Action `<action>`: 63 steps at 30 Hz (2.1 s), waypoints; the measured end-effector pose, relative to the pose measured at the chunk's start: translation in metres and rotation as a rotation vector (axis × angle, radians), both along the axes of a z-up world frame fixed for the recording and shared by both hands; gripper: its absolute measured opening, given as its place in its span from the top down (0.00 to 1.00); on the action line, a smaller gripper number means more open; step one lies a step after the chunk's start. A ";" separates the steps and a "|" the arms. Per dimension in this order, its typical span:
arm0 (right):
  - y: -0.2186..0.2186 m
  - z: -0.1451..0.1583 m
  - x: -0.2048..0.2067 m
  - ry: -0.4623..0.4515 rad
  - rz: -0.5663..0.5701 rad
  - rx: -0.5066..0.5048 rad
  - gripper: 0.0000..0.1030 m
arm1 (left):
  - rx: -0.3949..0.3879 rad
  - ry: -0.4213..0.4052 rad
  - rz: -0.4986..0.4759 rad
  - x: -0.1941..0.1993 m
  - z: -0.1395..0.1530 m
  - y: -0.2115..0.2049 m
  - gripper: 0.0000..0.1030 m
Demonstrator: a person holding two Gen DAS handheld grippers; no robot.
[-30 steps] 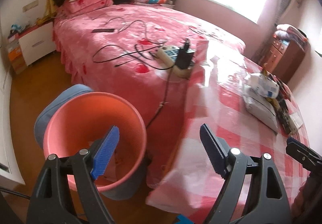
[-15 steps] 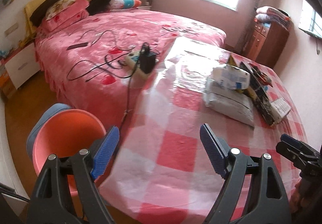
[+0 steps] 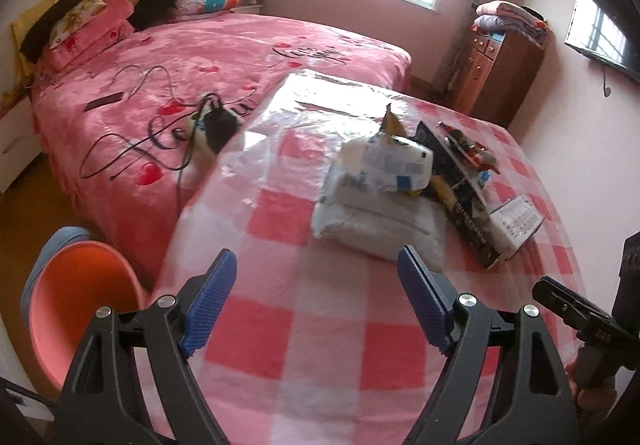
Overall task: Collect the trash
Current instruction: 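Grasp the white Magic bag with the left tool while the right tool grasps the milk carton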
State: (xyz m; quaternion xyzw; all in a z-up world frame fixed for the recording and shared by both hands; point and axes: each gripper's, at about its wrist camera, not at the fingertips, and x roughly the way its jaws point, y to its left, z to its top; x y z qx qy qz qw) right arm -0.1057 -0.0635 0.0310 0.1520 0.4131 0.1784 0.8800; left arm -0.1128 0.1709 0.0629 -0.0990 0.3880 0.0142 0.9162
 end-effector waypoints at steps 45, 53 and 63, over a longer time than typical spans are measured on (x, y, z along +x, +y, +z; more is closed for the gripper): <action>-0.004 -0.013 0.131 0.052 -0.083 -0.144 0.13 | -0.362 0.088 0.036 0.160 -0.050 -0.019 0.20; 0.009 -0.017 0.129 0.019 -0.055 -0.231 0.17 | -0.238 0.053 0.017 0.153 -0.050 -0.033 0.20; 0.007 -0.011 0.106 -0.014 -0.028 -0.254 0.32 | -0.213 0.021 0.011 0.136 -0.046 -0.037 0.21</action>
